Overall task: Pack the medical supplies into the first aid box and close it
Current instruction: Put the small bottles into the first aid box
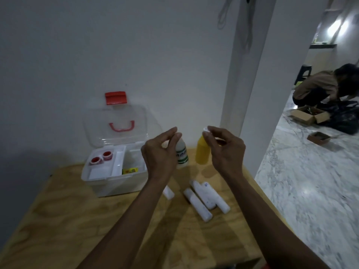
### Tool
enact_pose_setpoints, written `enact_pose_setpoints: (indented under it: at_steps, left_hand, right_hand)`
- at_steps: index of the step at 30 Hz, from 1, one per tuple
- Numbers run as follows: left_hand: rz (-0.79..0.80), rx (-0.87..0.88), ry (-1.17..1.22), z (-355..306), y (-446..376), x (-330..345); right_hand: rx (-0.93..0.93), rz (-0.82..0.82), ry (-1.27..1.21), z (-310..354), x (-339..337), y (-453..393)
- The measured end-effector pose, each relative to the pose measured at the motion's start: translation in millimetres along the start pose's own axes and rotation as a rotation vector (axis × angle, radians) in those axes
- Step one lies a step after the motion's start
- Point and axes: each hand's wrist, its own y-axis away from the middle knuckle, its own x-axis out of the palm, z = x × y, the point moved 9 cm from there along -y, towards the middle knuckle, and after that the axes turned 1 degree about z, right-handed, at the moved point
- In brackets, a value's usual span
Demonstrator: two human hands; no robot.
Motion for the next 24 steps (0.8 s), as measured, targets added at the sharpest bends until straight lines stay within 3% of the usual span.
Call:
enact_pose_setpoints:
  at_steps: [11,24]
  left_hand:
    - [-0.135,-0.04,-0.086,24.8,-76.8,-109.5]
    - [0.032,-0.043,-0.172,99.0,-87.7,-81.0]
  right_hand:
    - [-0.01,0.155,-0.185,55.3,116.2,7.2]
    - [0.047,0.229,-0.128,13.1,171.3,33.3]
